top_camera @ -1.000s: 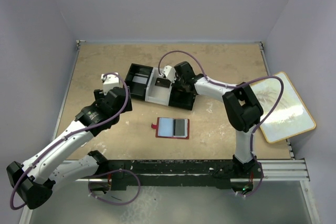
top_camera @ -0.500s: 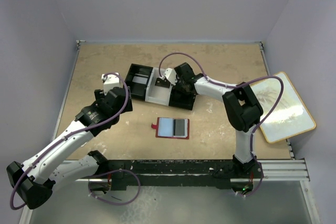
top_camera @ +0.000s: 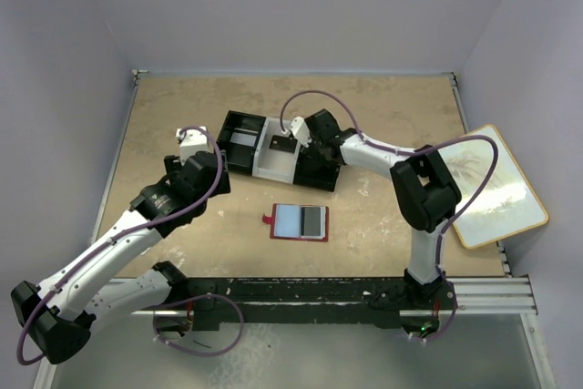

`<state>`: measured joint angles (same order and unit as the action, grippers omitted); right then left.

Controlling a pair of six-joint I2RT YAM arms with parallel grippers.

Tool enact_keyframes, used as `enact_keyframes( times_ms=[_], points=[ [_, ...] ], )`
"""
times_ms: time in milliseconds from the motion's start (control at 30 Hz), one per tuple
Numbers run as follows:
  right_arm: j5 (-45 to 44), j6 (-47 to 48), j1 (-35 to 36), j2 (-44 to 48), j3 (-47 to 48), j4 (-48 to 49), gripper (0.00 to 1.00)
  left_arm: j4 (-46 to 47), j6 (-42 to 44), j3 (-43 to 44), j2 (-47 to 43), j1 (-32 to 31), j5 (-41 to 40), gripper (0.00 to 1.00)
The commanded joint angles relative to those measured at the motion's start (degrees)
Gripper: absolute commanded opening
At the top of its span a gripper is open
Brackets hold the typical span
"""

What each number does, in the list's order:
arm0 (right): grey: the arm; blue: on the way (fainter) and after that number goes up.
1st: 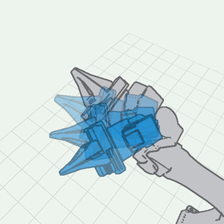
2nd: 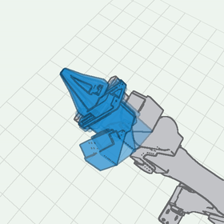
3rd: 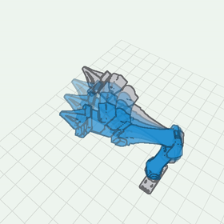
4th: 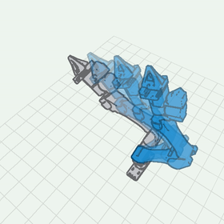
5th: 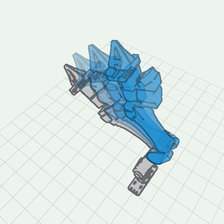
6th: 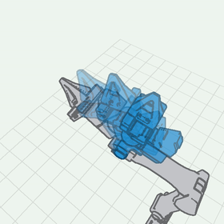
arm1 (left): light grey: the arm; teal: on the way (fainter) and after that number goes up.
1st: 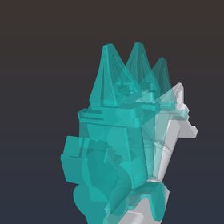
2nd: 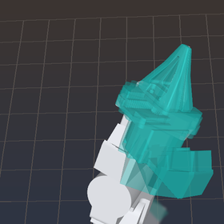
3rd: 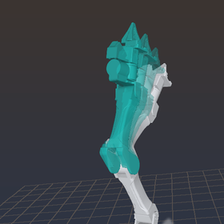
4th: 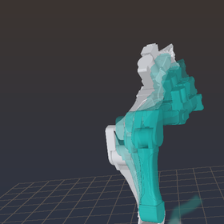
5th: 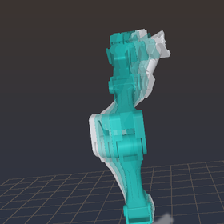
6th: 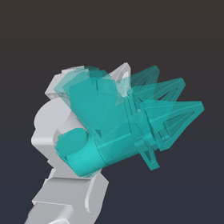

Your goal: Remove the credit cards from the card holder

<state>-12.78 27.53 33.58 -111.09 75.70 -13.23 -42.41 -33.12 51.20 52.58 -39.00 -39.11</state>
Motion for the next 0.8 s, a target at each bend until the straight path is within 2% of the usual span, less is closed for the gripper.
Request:
enact_keyframes(
  times_ms=[0,133,300,433,567,600,767],
  points=[
    [-5.7,-1.2,-0.4,3.1,-0.7,2.3,0.37,2.2,1.6,0.1,-0.4,0.1,0.4,0.79],
    [-4.6,-3.9,-0.3,4.0,-0.5,3.5,0.33,2.1,1.5,0.1,-0.4,0.1,0.1,0.79],
    [1.7,-11.1,-0.4,6.7,0.3,4.3,0.24,1.9,1.3,0.1,-0.6,0.1,-0.3,0.79],
    [-0.3,-18.5,-0.3,12.5,-3.5,10.7,0.23,2.0,1.3,0.1,-0.7,0.1,-0.2,0.79],
    [3.9,-27.2,-0.3,23.0,-10.3,16.5,0.25,2.1,1.5,0.1,-0.4,0.1,0.1,0.79],
    [5.3,-31.8,-0.2,26.0,-12.4,17.9,0.26,2.2,1.5,0.0,-0.3,0.1,0.3,0.79],
    [15.0,-49.4,-0.3,41.5,-30.8,26.6,0.31,2.7,2.0,-0.2,-0.3,0.1,1.8,0.79]
  ],
)
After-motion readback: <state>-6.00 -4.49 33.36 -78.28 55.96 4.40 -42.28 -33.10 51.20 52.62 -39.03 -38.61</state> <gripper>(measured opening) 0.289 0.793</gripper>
